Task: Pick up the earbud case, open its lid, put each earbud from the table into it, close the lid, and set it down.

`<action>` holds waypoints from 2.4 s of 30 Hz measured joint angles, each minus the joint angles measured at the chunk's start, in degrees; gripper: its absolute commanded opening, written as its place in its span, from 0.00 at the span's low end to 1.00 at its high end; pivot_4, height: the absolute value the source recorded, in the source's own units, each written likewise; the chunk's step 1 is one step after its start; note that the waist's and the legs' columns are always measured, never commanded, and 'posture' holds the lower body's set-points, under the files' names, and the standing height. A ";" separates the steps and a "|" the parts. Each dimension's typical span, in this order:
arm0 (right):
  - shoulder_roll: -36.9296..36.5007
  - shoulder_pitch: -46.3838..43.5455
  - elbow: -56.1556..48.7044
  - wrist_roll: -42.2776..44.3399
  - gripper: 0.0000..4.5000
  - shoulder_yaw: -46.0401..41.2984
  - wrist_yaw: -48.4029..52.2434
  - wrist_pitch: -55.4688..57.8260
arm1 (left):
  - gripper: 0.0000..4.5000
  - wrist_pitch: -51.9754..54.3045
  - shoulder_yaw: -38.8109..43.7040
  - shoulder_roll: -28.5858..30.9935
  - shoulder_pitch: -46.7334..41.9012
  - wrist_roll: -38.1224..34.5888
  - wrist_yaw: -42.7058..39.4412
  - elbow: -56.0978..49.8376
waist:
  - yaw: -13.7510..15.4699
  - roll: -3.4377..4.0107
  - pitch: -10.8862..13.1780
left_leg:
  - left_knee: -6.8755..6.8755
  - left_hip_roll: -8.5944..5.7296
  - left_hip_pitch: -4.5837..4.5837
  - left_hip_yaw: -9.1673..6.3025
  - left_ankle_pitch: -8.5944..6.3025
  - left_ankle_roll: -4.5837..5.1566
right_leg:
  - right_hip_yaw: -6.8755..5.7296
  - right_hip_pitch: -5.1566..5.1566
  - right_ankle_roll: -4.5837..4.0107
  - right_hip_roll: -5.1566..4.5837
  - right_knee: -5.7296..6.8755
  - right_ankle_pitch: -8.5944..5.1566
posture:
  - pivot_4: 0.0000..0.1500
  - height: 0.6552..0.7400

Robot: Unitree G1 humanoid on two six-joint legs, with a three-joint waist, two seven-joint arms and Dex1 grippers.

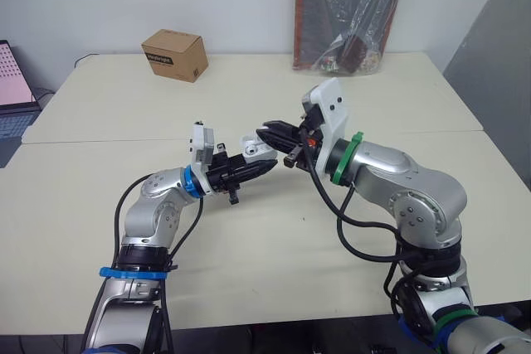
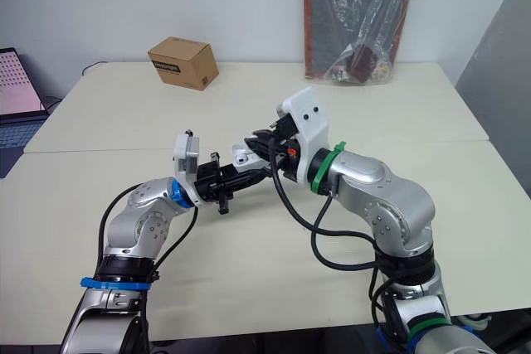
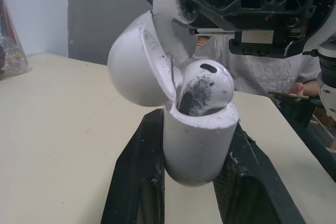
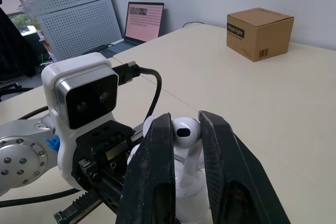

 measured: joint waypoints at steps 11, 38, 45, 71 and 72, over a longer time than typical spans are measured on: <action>-3.40 1.68 -0.52 -2.95 0.08 4.43 0.90 -4.57 | 0.17 2.21 0.01 -0.51 -0.04 -0.57 1.27 -0.10 | 0.01 0.00 0.00 | 0.00 0.00 0.00 0.00 0.00 0.00 | 0.00 0.00 0.00 0.00 -0.01 0.00 | 1.00 1.00; -6.27 4.45 -0.39 -9.70 0.70 8.20 4.10 -15.74 | 0.17 3.69 1.51 0.05 -0.27 -2.66 1.60 -2.43 | 0.10 0.00 0.00 | 0.00 -0.01 -0.01 0.01 0.00 0.00 | 0.01 0.00 0.00 0.00 -0.02 0.00 | 1.00 1.00; -6.72 5.02 -4.14 6.25 0.62 -2.56 11.04 -12.36 | 0.17 3.58 1.38 0.92 0.15 -2.54 -0.22 -2.45 | 0.11 0.00 0.00 | -0.01 0.00 0.00 0.00 0.00 0.00 | 0.00 0.01 0.00 0.00 -0.04 0.00 | 1.00 1.00; -12.75 -7.15 12.41 -3.11 0.01 10.79 16.72 -8.42 | 0.17 10.79 -0.72 4.77 1.69 -3.49 -5.13 -5.78 | 0.06 0.02 0.01 | -0.01 0.01 -0.22 0.04 0.01 0.02 | 0.02 -0.26 -0.03 0.01 0.00 0.01 | 1.00 1.00; -12.66 -7.15 12.36 -3.12 0.01 10.65 16.72 -8.43 | 0.17 11.13 -0.72 4.87 1.80 -3.49 -5.16 -5.81 | 0.06 0.02 0.01 | -0.01 0.01 -0.22 0.04 0.01 0.02 | 0.02 -0.26 -0.03 0.01 0.00 0.01 | 1.00 1.00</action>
